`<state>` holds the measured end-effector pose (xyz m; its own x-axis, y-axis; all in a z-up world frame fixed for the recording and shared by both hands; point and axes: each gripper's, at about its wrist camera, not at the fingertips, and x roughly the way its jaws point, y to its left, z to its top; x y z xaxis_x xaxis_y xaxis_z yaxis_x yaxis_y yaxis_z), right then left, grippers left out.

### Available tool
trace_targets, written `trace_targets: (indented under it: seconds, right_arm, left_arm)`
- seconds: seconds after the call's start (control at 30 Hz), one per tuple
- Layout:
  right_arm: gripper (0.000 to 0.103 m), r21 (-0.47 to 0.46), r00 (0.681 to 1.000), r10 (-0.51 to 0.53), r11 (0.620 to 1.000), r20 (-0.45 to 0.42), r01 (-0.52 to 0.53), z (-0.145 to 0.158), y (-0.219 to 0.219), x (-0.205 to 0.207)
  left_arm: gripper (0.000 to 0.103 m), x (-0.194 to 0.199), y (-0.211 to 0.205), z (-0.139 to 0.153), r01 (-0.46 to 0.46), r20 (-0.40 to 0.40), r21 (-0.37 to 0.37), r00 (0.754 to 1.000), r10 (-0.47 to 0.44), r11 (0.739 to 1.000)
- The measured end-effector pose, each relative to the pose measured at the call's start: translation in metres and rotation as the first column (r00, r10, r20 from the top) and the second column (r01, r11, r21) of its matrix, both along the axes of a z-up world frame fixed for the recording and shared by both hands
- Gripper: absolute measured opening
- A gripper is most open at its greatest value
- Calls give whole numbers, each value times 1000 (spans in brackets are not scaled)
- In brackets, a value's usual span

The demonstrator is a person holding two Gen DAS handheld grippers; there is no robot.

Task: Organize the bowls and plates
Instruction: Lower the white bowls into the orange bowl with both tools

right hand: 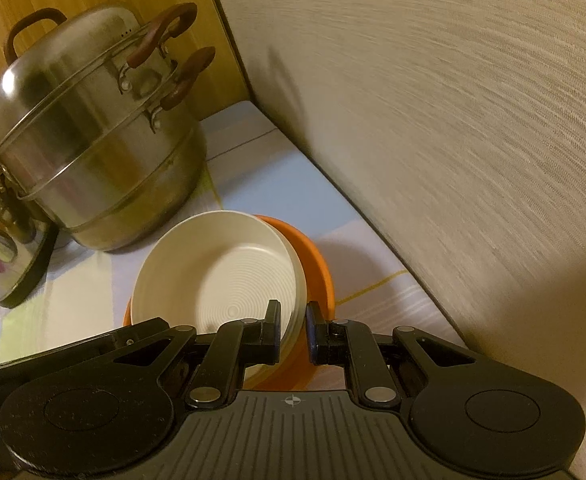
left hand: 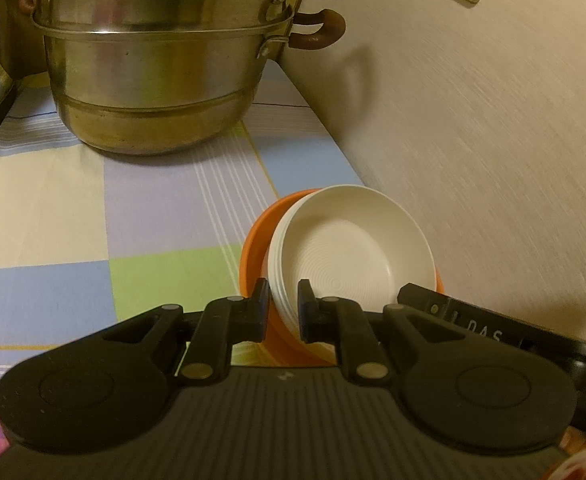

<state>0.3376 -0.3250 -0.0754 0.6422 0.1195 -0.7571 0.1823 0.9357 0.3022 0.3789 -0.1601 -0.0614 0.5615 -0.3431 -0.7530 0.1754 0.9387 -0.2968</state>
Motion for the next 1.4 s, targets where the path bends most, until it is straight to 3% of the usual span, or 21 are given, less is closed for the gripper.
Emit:
trace_targets:
  seconds: [0.43, 1.1, 1.4]
  right_arm:
    - [25, 84, 1000, -2, 996, 31, -1, 3, -9, -7]
    - [26, 97, 995, -30, 995, 92, 21, 17, -13, -23]
    - [26, 96, 993, -53, 994, 110, 43, 26, -22, -57]
  left_arm:
    - [18, -3, 7, 0, -22, -5, -49, 1000, 22, 999]
    - [19, -11, 16, 11, -37, 37, -67, 999, 40, 997]
    - [19, -37, 20, 28, -38, 78, -105, 996, 46, 994]
